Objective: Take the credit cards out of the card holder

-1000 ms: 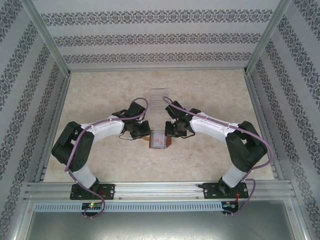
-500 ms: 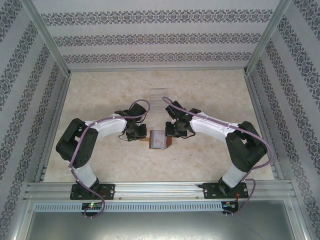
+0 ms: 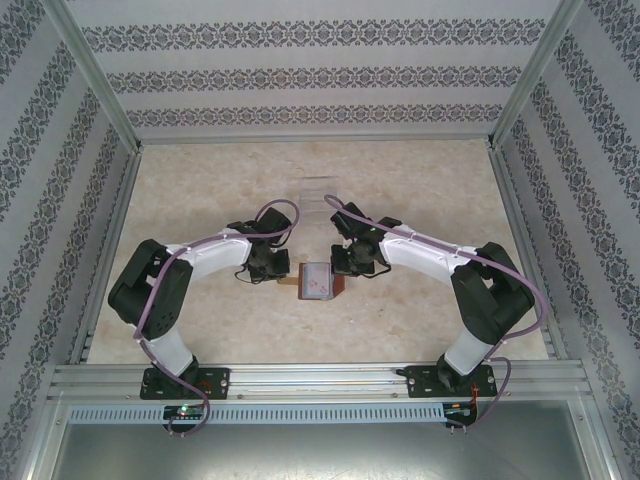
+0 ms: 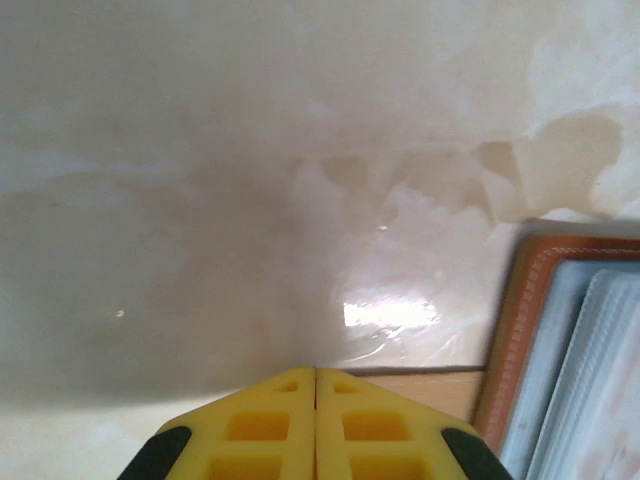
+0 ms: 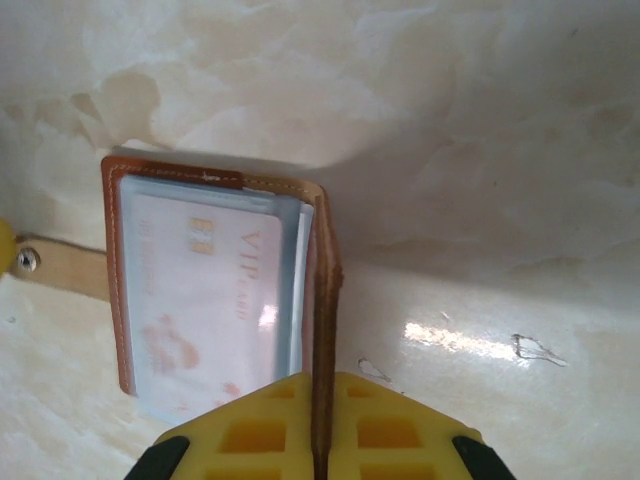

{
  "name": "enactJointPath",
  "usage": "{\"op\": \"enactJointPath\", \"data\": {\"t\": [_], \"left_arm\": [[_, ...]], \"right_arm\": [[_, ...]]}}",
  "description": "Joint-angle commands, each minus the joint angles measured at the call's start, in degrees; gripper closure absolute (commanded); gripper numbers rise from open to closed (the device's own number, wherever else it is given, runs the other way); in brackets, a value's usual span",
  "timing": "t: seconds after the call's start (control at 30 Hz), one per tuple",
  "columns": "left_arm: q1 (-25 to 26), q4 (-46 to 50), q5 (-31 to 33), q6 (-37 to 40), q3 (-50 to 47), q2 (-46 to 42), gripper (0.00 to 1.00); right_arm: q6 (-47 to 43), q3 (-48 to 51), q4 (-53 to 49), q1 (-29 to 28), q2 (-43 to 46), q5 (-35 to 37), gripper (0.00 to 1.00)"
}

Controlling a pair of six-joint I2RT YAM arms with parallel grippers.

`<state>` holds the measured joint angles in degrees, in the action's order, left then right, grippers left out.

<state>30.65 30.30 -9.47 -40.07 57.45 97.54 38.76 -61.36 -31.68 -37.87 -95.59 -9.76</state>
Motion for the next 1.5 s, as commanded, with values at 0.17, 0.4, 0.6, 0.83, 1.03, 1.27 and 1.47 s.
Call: {"op": "enactJointPath", "data": {"t": [0.17, 0.4, 0.6, 0.83, 1.03, 1.27, 1.47], "left_arm": [[-0.2, 2.6, 1.5, 0.9, -0.7, -1.2, 0.94], [-0.1, 2.0, 1.5, 0.4, -0.6, -3.1, 0.94], [0.3, 3.2, -1.5, 1.0, 4.6, -5.6, 0.94], [2.8, 2.2, -8.7, 0.6, 8.1, -0.2, 0.94], [3.4, 3.1, -7.1, 1.6, 7.5, 5.3, 0.97], [3.4, 1.3, -8.8, 1.5, 5.0, 7.2, 0.98], [3.4, -1.0, -9.8, 0.8, 3.4, 8.9, 1.00]], "right_arm": [[-1.6, 0.2, -2.7, 0.9, 0.7, -0.1, 1.00], [-1.7, 0.7, -2.2, 0.9, 1.0, -0.3, 1.00], [-2.5, 0.5, -1.5, 1.1, 1.4, -0.6, 1.00], [-1.9, -0.2, -0.5, 1.3, 1.5, -2.5, 1.00], [-1.6, -0.7, -0.1, 1.4, 1.1, -3.5, 1.00], [0.0, -0.1, 3.5, 1.4, 1.1, -6.9, 1.00], [3.4, 2.2, 10.5, 1.4, -0.2, -12.5, 1.00]]}}
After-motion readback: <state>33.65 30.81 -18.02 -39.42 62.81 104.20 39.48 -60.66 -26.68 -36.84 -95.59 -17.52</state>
